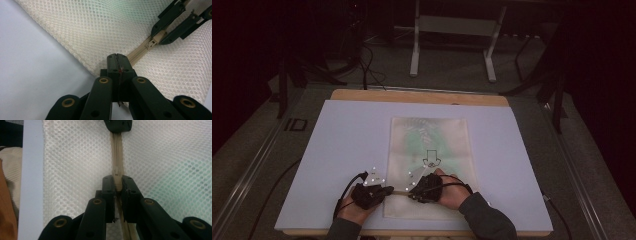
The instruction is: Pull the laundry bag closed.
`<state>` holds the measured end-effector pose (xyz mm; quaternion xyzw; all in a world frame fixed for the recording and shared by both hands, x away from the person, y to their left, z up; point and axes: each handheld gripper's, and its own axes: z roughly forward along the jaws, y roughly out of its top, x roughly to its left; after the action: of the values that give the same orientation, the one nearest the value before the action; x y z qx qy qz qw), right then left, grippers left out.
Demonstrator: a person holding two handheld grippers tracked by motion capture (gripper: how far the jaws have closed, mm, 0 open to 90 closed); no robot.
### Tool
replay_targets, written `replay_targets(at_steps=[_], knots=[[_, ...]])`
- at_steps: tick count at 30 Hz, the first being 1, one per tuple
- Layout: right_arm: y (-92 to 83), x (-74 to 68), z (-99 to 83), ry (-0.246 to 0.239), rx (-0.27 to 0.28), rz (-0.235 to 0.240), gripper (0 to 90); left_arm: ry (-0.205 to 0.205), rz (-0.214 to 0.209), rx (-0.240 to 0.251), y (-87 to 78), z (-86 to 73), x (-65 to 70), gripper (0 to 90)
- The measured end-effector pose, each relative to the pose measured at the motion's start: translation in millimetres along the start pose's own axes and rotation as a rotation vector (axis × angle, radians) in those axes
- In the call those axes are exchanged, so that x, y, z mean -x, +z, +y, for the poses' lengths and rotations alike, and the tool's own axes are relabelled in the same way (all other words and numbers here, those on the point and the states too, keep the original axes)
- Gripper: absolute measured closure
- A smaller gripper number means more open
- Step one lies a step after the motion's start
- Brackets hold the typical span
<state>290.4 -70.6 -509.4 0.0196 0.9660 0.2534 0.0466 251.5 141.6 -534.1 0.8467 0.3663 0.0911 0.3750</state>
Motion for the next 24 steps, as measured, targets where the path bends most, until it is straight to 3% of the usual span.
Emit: replay_targets(at_steps=[24], knots=[[-10.1, -0.6, -6.7, -0.013, -0.049, -0.009, 82.4, -0.003, -0.003, 0.002, -0.1, -0.4, -0.4, 89.4]])
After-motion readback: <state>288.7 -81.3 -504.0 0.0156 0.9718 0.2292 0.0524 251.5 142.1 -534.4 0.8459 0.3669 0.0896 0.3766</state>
